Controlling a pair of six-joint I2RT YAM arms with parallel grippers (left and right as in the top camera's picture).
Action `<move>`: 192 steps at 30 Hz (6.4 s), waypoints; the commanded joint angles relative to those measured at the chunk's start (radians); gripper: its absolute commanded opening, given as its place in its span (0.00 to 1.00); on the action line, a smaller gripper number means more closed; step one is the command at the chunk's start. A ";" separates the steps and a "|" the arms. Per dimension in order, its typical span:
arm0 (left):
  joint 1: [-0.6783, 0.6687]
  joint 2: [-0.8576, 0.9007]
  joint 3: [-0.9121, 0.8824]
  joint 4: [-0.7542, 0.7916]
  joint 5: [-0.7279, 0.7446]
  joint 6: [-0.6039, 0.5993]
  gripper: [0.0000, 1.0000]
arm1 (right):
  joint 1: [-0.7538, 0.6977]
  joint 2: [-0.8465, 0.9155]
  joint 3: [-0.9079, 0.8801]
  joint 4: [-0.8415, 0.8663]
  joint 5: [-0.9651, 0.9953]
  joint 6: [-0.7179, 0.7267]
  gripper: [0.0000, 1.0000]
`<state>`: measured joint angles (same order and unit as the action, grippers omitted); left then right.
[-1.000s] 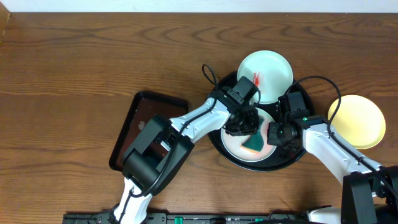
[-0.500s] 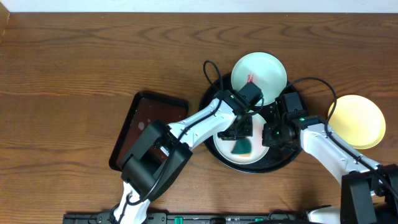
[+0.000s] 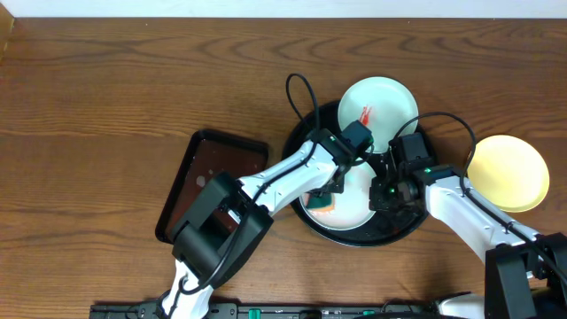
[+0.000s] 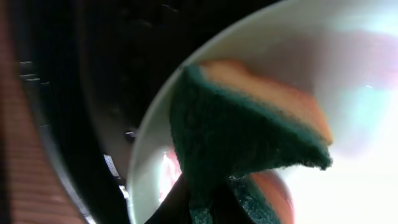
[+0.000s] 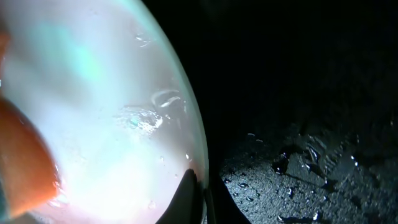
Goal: Clean dirty plates on tray and stack at the side
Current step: 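Scrub the lower pale green plate with the sponge, right gripper holding rim, then return the sponge with the left gripper to the dark-red tray, then lift the cleaned pale green plate with the right gripper and tilt it up, then carry the plate right and stack it on the yellow plate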
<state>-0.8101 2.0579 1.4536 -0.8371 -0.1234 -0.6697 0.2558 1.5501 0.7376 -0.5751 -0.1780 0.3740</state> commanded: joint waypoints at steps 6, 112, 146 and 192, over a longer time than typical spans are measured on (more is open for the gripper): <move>0.059 0.072 -0.068 -0.046 -0.567 0.080 0.08 | -0.012 0.034 -0.040 -0.028 0.215 -0.016 0.01; 0.586 -0.412 -0.392 -0.043 0.206 0.254 0.08 | 0.741 -0.346 0.276 -0.138 1.565 -0.559 0.01; 0.586 -0.412 -0.392 -0.043 0.206 0.254 0.08 | 0.741 -0.346 0.276 -0.123 1.565 -0.555 0.01; 0.586 -0.412 -0.392 -0.047 0.222 0.254 0.08 | -0.132 -0.366 0.276 -0.285 0.356 0.141 0.01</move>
<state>-0.2298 1.6436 1.0645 -0.8818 0.0883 -0.4355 0.2741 1.2049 0.9958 -0.8635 0.5098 0.3824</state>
